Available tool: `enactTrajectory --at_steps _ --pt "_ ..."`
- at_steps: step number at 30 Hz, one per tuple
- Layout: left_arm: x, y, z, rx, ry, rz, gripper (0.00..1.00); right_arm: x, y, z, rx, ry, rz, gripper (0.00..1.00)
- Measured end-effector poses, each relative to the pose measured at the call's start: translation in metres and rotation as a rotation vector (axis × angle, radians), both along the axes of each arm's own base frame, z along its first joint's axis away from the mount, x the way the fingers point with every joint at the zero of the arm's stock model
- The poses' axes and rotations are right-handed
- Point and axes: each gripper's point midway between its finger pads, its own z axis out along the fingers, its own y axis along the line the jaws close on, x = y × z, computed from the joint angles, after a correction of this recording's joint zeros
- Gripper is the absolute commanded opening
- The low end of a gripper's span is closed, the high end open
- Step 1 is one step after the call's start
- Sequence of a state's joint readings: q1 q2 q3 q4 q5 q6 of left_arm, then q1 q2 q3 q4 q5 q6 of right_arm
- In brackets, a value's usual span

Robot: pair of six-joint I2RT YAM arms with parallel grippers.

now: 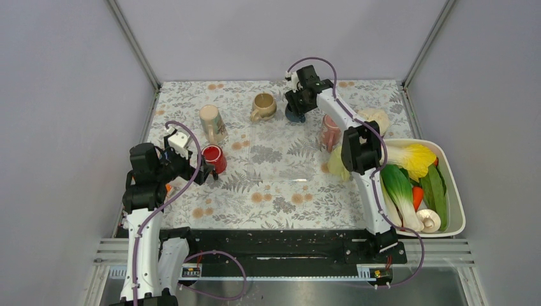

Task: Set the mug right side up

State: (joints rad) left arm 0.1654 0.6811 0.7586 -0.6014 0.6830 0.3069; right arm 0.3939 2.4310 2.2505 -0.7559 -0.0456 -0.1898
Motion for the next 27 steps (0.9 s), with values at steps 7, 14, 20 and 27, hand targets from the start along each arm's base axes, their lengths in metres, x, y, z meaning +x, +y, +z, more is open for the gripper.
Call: enactTrajectory --at_steps 7,14,20,27 --pt "0.000 0.000 0.001 0.000 -0.004 0.001 0.99 0.014 0.001 0.003 -0.005 -0.035 -0.014 0.63" --pt "-0.001 0.001 0.002 0.000 -0.008 0.002 0.99 0.014 0.000 0.002 -0.016 -0.038 -0.010 0.70" --pt "-0.001 -0.001 0.002 -0.004 -0.009 -0.005 0.99 -0.023 -0.012 0.028 -0.024 -0.016 0.024 0.78" --pt "0.000 0.003 0.007 0.009 -0.040 0.021 0.99 -0.117 -0.042 0.151 0.061 -0.182 0.095 0.82"
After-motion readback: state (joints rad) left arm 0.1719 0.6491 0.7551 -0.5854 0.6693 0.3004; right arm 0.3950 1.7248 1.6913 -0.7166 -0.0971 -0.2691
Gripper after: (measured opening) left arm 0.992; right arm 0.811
